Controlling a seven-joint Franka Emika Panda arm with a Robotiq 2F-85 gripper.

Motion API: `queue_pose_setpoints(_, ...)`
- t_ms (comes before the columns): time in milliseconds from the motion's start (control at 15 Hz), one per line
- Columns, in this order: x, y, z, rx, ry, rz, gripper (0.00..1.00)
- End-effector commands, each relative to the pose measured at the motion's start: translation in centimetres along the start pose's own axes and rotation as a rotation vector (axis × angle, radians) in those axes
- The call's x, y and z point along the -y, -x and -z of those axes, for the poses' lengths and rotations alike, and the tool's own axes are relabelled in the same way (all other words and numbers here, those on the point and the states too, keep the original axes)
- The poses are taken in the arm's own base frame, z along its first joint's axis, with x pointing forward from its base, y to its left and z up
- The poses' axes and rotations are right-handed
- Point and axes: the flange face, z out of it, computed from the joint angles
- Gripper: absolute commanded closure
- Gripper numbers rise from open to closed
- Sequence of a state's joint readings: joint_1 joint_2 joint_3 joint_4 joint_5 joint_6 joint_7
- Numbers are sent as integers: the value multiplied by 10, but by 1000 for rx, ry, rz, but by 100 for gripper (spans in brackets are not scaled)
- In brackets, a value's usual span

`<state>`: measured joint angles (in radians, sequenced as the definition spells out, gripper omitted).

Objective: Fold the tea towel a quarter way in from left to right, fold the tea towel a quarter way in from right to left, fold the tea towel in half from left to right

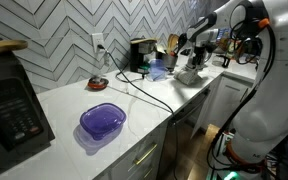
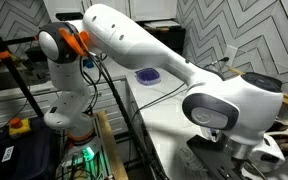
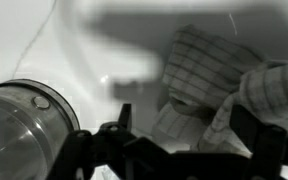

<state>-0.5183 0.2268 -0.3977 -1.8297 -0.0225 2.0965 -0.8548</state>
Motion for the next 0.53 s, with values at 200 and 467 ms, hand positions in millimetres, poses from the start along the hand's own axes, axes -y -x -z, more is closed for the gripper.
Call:
queue_pose_setpoints(200,-2,9,36,15,-41,-48,0)
queue_pose_setpoints(467,1,28,75,81,-131,-110,0)
